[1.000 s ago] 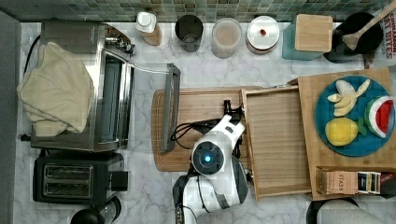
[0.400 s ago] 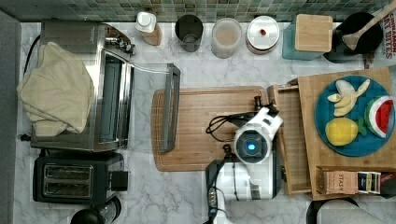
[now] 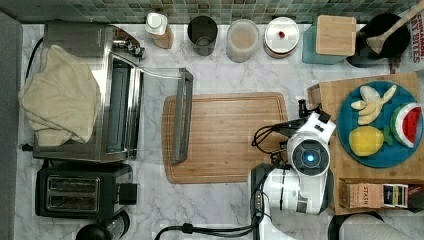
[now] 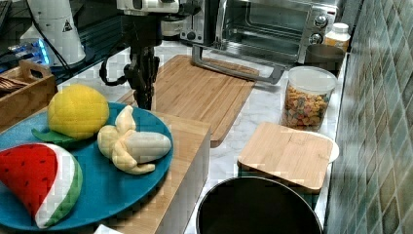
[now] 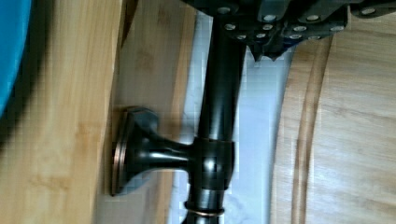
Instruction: Close the drawer.
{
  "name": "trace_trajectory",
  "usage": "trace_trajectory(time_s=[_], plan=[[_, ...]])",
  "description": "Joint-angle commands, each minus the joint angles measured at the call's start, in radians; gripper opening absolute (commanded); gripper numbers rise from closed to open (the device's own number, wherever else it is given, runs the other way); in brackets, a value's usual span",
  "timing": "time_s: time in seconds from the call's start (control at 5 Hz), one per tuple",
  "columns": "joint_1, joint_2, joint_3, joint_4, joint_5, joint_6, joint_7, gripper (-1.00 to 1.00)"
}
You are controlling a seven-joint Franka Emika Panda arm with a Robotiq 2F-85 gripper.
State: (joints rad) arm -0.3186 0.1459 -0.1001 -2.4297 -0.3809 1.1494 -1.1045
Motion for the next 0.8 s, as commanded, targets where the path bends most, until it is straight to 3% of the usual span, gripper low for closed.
trace_trajectory(time_s=[0.2, 0.8], plan=[[-0.152, 0.027, -0.119, 0.086, 0.036, -0.012, -0.082, -1.00], [-0.144, 0.028, -0.127, 0.086, 0.038, -0.012, -0.083, -1.00]])
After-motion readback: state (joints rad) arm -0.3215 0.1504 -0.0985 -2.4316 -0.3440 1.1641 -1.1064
